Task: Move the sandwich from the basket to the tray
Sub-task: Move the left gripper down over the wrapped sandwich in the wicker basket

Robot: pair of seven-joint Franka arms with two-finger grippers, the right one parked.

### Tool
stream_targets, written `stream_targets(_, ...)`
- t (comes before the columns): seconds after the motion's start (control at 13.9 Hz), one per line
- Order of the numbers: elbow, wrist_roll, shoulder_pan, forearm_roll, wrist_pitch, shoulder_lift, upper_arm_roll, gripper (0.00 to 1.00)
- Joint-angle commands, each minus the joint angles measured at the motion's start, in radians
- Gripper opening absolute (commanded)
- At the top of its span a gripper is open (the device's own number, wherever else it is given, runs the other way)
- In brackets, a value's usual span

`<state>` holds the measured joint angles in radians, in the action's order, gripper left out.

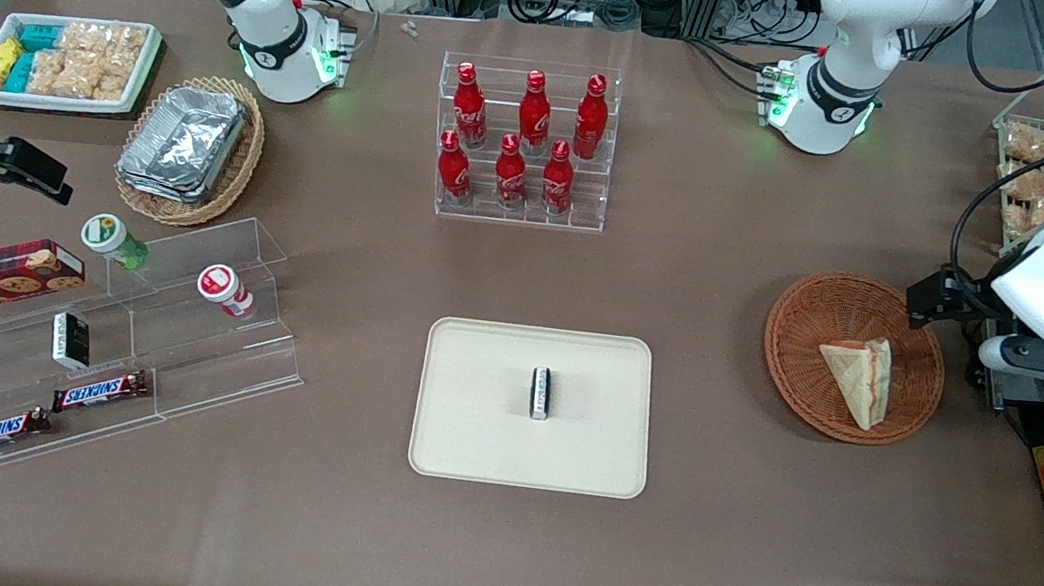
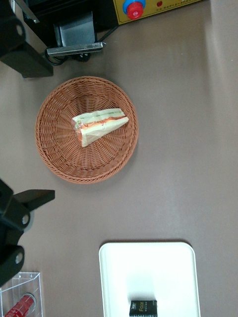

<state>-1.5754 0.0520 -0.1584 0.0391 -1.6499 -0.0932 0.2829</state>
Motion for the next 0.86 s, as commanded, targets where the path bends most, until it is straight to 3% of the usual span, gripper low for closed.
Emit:
stream_targets(0.0,0.034,-0.006,-0.006,0.008,0.053,-0.016,-0.007,1.0)
stream_targets(0.22,0.034,0.04,-0.004,0.011,0.067,-0.019,-0.014,1.0)
stream_targets(0.43,-0.121,0.132,-0.006,0.018,0.029,0.035,-0.022,1.0)
stream_targets(0.79,-0.535,0.241,-0.076,0.018,-0.368,0.15,-0.059,1.0)
